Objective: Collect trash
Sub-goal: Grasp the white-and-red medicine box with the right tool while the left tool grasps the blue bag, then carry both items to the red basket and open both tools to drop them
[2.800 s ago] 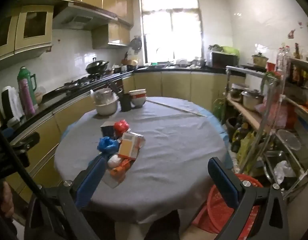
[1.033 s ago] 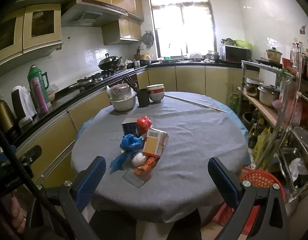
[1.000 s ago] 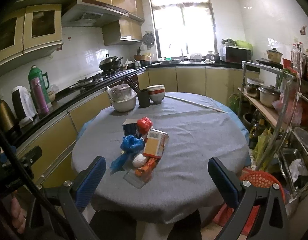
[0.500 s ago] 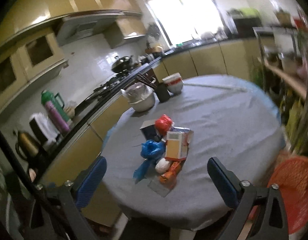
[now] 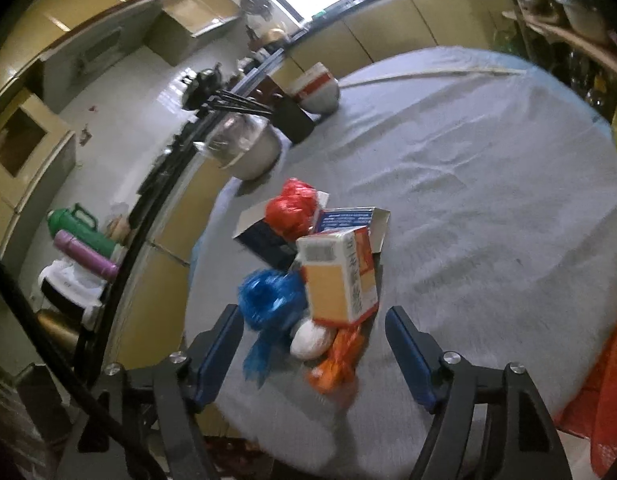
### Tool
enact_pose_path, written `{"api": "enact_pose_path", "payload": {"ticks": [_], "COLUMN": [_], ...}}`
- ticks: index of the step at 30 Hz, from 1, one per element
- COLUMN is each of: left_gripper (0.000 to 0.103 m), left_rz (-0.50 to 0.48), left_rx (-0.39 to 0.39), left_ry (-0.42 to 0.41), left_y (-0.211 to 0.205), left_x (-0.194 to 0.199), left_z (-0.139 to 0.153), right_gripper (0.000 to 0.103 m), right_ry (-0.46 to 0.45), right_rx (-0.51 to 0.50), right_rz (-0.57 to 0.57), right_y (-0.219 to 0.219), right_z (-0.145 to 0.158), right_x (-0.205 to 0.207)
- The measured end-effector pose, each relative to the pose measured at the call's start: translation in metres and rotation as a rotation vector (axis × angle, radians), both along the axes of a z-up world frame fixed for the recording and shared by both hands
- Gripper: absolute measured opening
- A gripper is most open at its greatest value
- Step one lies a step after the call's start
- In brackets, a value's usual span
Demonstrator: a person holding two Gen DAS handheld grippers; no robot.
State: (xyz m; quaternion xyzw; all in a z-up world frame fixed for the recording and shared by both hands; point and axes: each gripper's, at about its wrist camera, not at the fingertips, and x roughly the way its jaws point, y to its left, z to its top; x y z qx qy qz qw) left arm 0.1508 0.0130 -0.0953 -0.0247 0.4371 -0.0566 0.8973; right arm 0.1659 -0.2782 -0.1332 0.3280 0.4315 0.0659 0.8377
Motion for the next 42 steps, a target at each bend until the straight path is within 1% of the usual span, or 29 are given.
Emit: {"api": "enact_pose_path", "payload": {"ticks": [1, 3, 5, 7, 11, 13, 16, 19, 22, 23, 24, 25, 28, 31, 32, 35, 38, 39, 42], "left_gripper": [0.103, 0.103, 0.102, 0.099, 0.095, 0.089, 0.083, 0.083, 0.083, 0.083, 0.081, 0.072, 0.054, 0.045, 0.039, 0.016, 0.014, 0.01, 0.009], "left_rz": [-0.012, -0.035, -0.056, -0.084, -0.131, -0.151, -0.177, -0.199, -0.218, -0.226, -0.236, -0.246, -0.272, -0.285, -0.295, -0.319, -0.324, -0.327, -0.338], "left_rx": [-0.01, -0.003, -0.001, -0.019, -0.03, -0.041, -0.052, -0.082, -0.095, -0.099, -0.103, -0.109, -0.125, -0.126, -0.126, -0.133, -0.115, -0.111, -0.096], "left_ry": [0.013, 0.021, 0.033, 0.05, 0.061, 0.07, 0.09, 0.117, 0.118, 0.116, 0.121, 0.128, 0.16, 0.156, 0.151, 0.146, 0.13, 0.125, 0.105], "left_y": [-0.005, -0.014, -0.023, -0.029, -0.039, -0.041, -0.045, -0.048, -0.051, -0.053, -0.056, -0.059, -0.066, -0.072, -0.074, -0.079, -0.085, -0.086, -0.091], "left_x": [0.01, 0.023, 0.033, 0.043, 0.056, 0.06, 0.066, 0.073, 0.079, 0.08, 0.082, 0.085, 0.093, 0.095, 0.095, 0.094, 0.091, 0.09, 0.086], "left_z": [-0.003, -0.006, -0.01, -0.013, -0.016, -0.018, -0.023, -0.027, -0.028, -0.029, -0.03, -0.032, -0.039, -0.042, -0.042, -0.042, -0.039, -0.039, -0.034], "right_gripper": [0.077, 0.077, 0.077, 0.077, 0.077, 0.077, 0.077, 0.077, 0.076, 0.071, 0.065, 0.064, 0.063, 0.062, 0.062, 0.061, 0.061, 0.061, 0.061], "right_ry": [0.01, 0.026, 0.042, 0.059, 0.089, 0.113, 0.141, 0.17, 0.202, 0.204, 0.205, 0.21, 0.207, 0.195, 0.187, 0.159, 0.126, 0.12, 0.1], "right_rx": [0.008, 0.026, 0.015, 0.013, 0.018, -0.007, -0.01, -0.019, -0.024, -0.025, -0.029, -0.031, -0.011, 0.006, 0.02, 0.057, 0.083, 0.083, 0.066], "right_rz": [-0.002, -0.003, -0.013, -0.023, -0.027, -0.036, -0.034, -0.032, -0.038, -0.039, -0.037, -0.027, -0.035, -0.04, -0.049, -0.066, -0.081, -0.088, -0.103], "right_y": [-0.001, -0.002, -0.001, 0.0, 0.004, 0.007, 0.011, 0.014, 0.013, 0.012, 0.012, 0.012, 0.007, -0.001, -0.005, -0.017, -0.03, -0.033, -0.042], "right_z": [-0.003, -0.01, -0.015, -0.02, -0.025, -0.028, -0.034, -0.04, -0.047, -0.048, -0.049, -0.051, -0.052, -0.052, -0.051, -0.048, -0.042, -0.04, -0.034], "right_x": [0.006, 0.02, 0.034, 0.045, 0.064, 0.073, 0.082, 0.087, 0.088, 0.088, 0.088, 0.088, 0.086, 0.08, 0.077, 0.069, 0.058, 0.055, 0.046]}}
